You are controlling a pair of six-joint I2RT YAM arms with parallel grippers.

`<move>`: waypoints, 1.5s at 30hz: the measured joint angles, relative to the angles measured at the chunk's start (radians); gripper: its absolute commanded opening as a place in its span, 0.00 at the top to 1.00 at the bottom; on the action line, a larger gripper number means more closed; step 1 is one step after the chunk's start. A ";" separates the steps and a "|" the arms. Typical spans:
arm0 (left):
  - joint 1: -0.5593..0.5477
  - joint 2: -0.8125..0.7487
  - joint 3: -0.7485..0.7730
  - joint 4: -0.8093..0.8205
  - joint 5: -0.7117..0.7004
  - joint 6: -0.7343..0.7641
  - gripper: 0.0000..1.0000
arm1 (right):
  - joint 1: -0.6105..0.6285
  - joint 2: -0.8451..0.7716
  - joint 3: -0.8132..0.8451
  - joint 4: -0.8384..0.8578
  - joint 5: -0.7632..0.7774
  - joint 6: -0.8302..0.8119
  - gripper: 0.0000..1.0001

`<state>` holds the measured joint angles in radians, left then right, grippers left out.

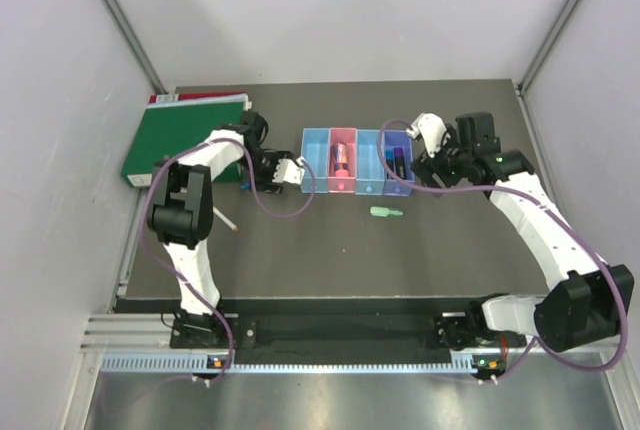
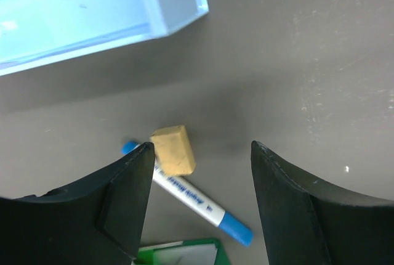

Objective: Sort the stationery into containers
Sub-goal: Pick up the stationery from the center of the board.

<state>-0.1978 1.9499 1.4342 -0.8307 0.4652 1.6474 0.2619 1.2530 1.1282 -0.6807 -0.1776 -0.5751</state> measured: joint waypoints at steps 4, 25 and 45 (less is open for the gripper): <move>0.000 0.047 0.005 0.016 -0.012 0.001 0.32 | 0.003 0.006 0.000 0.000 0.000 0.002 0.20; 0.000 0.068 0.029 0.062 -0.033 -0.009 0.36 | 0.005 0.014 0.000 0.003 0.000 0.018 0.21; 0.000 0.136 0.148 -0.079 -0.097 0.014 0.37 | 0.020 0.019 0.027 0.008 -0.003 0.029 0.21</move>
<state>-0.1974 2.0861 1.5822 -0.9096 0.3683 1.6615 0.2817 1.2720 1.1553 -0.6727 -0.1806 -0.5465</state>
